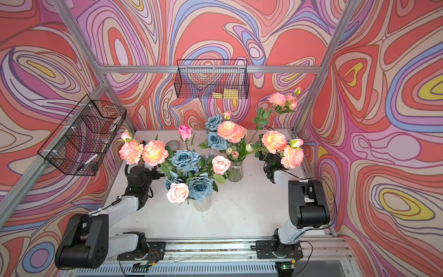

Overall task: Pick out pink flowers from the vase
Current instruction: Move the vase to the center of the board.

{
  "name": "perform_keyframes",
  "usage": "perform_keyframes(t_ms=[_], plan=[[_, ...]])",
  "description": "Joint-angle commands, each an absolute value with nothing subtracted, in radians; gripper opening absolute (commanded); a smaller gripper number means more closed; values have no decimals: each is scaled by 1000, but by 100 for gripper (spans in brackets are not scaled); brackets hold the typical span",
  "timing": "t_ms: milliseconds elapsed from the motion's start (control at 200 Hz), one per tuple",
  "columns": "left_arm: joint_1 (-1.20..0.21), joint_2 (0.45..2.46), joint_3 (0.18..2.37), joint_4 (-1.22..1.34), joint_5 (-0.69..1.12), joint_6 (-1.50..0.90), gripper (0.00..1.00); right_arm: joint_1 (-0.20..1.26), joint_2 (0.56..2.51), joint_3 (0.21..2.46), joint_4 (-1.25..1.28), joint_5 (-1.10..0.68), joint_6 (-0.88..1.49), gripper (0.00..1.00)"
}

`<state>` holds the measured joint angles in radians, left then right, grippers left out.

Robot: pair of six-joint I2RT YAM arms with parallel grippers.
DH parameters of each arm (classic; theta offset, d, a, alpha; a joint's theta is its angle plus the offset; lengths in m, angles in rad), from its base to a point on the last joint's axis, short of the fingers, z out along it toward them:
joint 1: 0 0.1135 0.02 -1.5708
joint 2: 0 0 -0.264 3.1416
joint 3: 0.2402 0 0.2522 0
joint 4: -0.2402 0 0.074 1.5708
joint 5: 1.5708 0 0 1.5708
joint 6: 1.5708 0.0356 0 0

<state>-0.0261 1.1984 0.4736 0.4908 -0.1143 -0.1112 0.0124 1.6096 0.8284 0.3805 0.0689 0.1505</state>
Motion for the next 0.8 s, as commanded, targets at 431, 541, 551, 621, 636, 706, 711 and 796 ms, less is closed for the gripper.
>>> perform_keyframes(t_ms=[431, 541, 551, 621, 636, 706, 711, 796], plan=[[-346, 725, 590, -453, -349, -702, 100, 12, 1350, 641, 245, -278, 484, 98], [-444, 679, 577, -540, -395, -778, 100, 12, 1271, 600, 229, -314, 507, 98], [-450, 671, 571, -540, -397, -782, 100, 12, 1262, 595, 229, -315, 508, 98], [-505, 601, 525, -503, -382, -789, 100, 12, 1212, 564, 213, -317, 512, 98], [-513, 584, 487, -493, -375, -787, 100, 11, 1201, 558, 209, -316, 512, 98], [-537, 518, 432, -450, -340, -787, 100, 12, 1165, 537, 185, -322, 509, 98], [-538, 514, 429, -451, -337, -787, 100, 12, 1163, 535, 183, -322, 509, 98], [-547, 511, 445, -533, -304, -808, 100, 12, 1126, 513, 160, -334, 505, 98]])
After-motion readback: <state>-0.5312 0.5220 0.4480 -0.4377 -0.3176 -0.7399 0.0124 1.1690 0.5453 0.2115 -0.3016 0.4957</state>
